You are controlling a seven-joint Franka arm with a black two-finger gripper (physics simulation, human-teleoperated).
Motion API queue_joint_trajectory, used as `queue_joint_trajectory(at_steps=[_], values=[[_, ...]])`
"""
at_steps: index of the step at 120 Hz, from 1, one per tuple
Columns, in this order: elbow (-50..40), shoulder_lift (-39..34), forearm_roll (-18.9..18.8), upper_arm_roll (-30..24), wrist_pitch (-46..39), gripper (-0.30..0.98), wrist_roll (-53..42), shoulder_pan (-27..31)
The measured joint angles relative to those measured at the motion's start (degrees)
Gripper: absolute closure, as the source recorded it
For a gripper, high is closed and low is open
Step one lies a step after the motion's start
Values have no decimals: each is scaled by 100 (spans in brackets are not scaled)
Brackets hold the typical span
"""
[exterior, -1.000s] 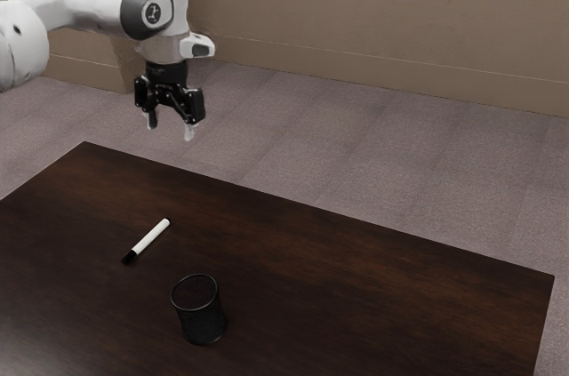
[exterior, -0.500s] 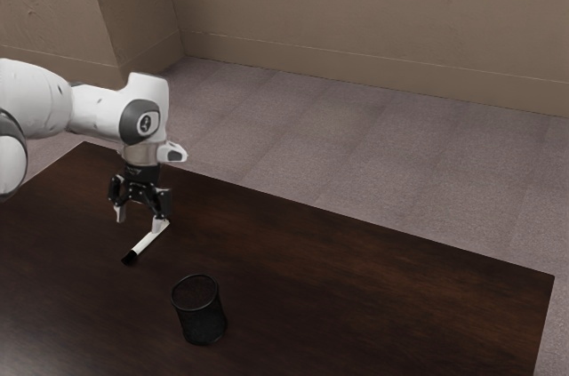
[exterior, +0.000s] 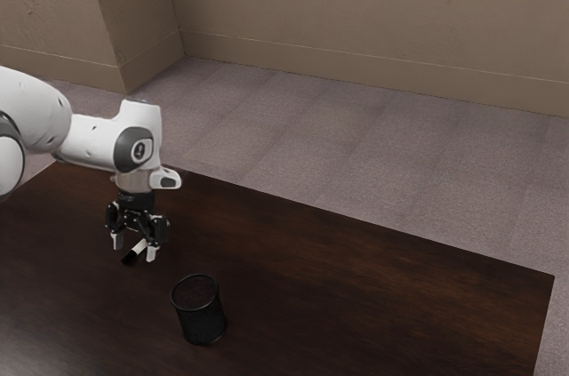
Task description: Put the marker into the pen holder.
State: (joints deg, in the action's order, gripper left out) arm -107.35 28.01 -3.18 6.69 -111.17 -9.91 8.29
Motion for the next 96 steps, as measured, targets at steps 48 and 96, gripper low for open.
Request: queue_joint_trajectory(at_steps=[48, 96], values=[[-177, -141, -9, 25, -171, 26, -208, -32], [-166, -140, -76, 15, -313, 53, -308, 11]])
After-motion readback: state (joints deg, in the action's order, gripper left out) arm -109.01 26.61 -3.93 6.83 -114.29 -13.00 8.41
